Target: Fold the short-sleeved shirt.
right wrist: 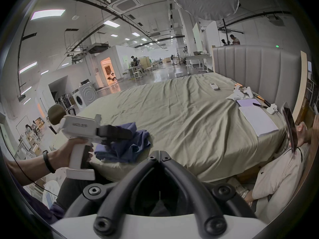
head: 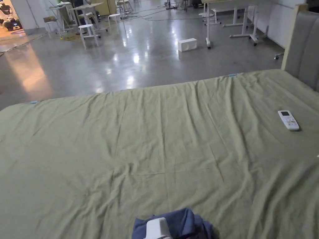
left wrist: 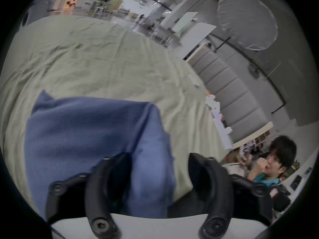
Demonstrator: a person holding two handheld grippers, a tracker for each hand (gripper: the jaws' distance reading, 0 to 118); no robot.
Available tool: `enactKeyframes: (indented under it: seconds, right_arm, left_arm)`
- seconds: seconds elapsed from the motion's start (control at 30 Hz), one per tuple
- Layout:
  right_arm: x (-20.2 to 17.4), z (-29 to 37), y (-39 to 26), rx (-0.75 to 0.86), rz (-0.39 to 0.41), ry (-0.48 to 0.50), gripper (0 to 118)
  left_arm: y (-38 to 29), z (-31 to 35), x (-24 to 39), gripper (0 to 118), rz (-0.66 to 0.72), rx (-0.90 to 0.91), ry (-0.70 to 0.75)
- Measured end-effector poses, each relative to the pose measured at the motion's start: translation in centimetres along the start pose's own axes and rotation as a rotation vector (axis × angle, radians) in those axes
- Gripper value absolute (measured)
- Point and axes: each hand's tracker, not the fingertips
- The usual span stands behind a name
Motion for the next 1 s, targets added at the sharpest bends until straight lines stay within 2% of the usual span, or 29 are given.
enactKeyframes:
  seconds: [0.07, 0.13, 0.17, 0.2, 0.23, 0.27, 0.3, 0.4, 0.5, 0.57, 0.63, 0.7, 0.8, 0.87, 1.0]
  right_arm:
    - [0.6, 0.0, -0.2, 0.003, -0.025, 0.001, 0]
    - [0.9, -0.3, -0.4, 0.001, -0.042, 0.004, 0]
    - [0.9, -0.5, -0.4, -0.001, -0.048, 0.005, 0]
    - [0.9, -0.6, -0.4, -0.002, -0.052, 0.006, 0]
    - [1.0, -0.8, -0.5, -0.004, -0.054, 0.010, 0]
    - [0.9, -0.8, -0.4, -0.004, -0.054, 0.015, 0]
    - [0.8, -0.9, -0.4, -0.004, -0.053, 0.018, 0]
    - [0.2, -0.8, -0.2, -0.001, -0.039, 0.027, 0]
    - [-0.1, -0.3, -0.1, 0.000, -0.029, 0.026, 0]
    - [-0.1, -0.2, -0.3, -0.006, -0.037, 0.032, 0]
    - [-0.2, -0.6, -0.5, -0.032, -0.040, 0.037, 0]
    - [-0.6, -1.5, -0.4, -0.076, -0.005, 0.057, 0]
    - [-1.5, -4.3, 0.3, -0.123, 0.012, 0.117, 0]
    - [-2.2, -6.9, 0.8, -0.140, -0.009, 0.153, 0]
    - [-4.0, -14.2, 2.1, -0.210, -0.064, 0.252, 0]
  left_arm:
    - [1.0, 3.0, 0.7, 83, -0.013, 0.061, 0.011]
    - [2.0, 6.1, 0.5, 82, -0.019, 0.223, -0.001]
    - [2.4, 7.1, 0.1, 81, 0.020, 0.281, -0.002]
    - [2.7, 7.3, -0.4, 74, 0.095, 0.303, 0.004]
    - [2.9, 7.4, -0.9, 60, 0.179, 0.296, -0.015]
    - [3.0, 6.6, -1.6, 38, 0.228, 0.277, -0.057]
    - [2.8, 5.6, -1.9, 6, 0.254, 0.259, -0.095]
    - [1.4, 0.7, -1.5, 6, 0.269, 0.109, -0.072]
    - [-0.7, -4.4, -1.0, 5, 0.245, -0.125, -0.027]
    - [-2.4, -6.9, -0.6, 1, 0.157, -0.199, 0.037]
    - [-2.8, -7.2, 0.4, 0, 0.075, -0.176, 0.030]
    - [-1.9, -6.6, 1.4, 1, 0.069, -0.182, 0.057]
    - [-0.4, -2.9, 2.2, 1, 0.049, -0.065, -0.070]
    - [0.5, 0.4, 2.1, 1, 0.034, 0.023, -0.100]
    - [1.6, 7.0, 0.3, 1, 0.029, 0.128, -0.058]
